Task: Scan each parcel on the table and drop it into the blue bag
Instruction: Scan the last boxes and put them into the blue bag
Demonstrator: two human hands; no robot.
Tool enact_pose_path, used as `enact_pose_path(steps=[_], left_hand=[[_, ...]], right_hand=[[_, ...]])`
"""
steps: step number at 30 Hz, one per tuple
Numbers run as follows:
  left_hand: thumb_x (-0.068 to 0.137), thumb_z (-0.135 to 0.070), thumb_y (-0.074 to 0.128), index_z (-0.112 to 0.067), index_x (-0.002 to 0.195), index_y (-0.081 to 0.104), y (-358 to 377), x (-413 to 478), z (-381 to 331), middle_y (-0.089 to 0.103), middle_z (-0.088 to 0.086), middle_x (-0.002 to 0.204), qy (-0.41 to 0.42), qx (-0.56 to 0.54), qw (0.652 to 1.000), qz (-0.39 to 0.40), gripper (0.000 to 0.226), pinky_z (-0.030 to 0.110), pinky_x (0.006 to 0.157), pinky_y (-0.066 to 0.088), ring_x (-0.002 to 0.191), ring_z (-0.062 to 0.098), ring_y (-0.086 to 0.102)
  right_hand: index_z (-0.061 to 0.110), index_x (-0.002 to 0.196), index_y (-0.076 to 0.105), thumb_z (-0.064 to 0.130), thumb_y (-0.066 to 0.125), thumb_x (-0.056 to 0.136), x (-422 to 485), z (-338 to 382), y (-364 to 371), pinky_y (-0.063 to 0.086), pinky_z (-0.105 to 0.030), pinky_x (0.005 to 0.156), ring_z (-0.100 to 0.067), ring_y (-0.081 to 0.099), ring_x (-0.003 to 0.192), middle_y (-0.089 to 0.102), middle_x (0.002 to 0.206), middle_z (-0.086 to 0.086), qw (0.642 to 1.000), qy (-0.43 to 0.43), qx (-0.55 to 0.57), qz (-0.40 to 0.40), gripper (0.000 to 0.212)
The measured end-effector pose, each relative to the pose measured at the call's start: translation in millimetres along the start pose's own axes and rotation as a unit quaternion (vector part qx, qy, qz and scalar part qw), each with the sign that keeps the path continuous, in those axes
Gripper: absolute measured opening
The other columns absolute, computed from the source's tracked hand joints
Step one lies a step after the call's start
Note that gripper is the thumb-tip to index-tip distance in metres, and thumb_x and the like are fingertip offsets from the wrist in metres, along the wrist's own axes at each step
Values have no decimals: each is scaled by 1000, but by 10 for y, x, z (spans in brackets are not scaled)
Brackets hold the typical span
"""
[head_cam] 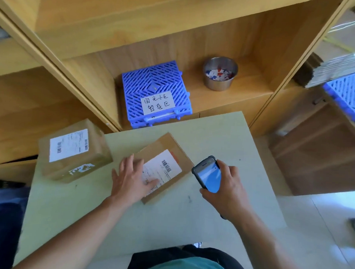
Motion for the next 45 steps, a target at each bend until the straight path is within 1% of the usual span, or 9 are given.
enact_pose_path(steps=[6,13,18,23,31,35,39,42,45], left_hand=[[43,-100,54,-42,160,-7,136,-10,38,-39,7,163,51,-19,991,126,145,66,121,16,152,32,-32],[55,-86,74,-41,155,-26,145,88,0,-51,12,154,185,97,959,189,148,65,122,12,145,35,-44],[63,-68,83,-45,156,-24,95,49,174,-52,4,155,243,116,944,192,144,55,123,17,145,28,-44],[67,-56,86,-45,156,-23,98,-65,341,-51,-1,156,262,128,934,205,141,56,123,25,146,27,-42],[73,-43,85,-47,157,-19,126,-286,765,-50,-4,156,274,129,926,227,134,59,121,22,147,26,-42],[82,-5,68,-55,156,-11,88,-409,1034,-45,-8,159,285,120,924,226,119,63,124,7,147,22,-42],[80,17,59,-52,157,20,-114,-461,1404,-29,3,168,273,135,948,88,111,66,123,4,155,33,-25],[72,9,74,-38,142,57,-295,-532,1766,15,19,169,208,61,973,-78,86,65,114,29,152,47,19],[84,-18,76,-39,151,47,-103,-766,1979,11,24,169,118,-54,991,-43,76,56,117,32,151,47,22]], right_hand=[[35,146,26,43,77,73,-28,178,183,59,-42,65,-20,51,95,37,122,6,999,-28,-27,16,90],[36,144,25,43,77,71,-182,272,395,57,-41,74,-20,52,98,38,122,5,997,-25,-72,22,90],[33,147,23,42,72,70,-364,397,568,44,-37,88,-22,50,108,39,127,3,978,-55,-197,46,92],[33,142,28,38,69,68,-540,569,749,40,-35,87,-22,51,100,42,122,2,951,-80,-291,74,85],[34,143,27,38,69,68,-794,872,954,39,-35,87,-22,50,102,42,124,2,951,-73,-296,50,86],[35,145,25,39,69,69,-896,997,1104,39,-35,84,-22,50,104,40,123,4,965,-54,-252,41,88],[33,148,22,42,71,72,-963,1189,1305,41,-36,86,-23,49,107,39,126,2,972,-50,-226,43,91],[32,150,21,43,72,73,-993,1365,1471,42,-37,88,-23,49,109,38,128,2,975,-58,-209,42,93],[32,150,20,44,74,72,-1009,1518,1635,43,-38,91,-24,49,111,38,129,1,978,-67,-191,46,95]])
Point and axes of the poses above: each hand's wrist, its own x-axis towards the middle knuckle, its own y-axis out of the palm, z = x × y, the point moved 8 cm from there along x, towards the middle knuckle
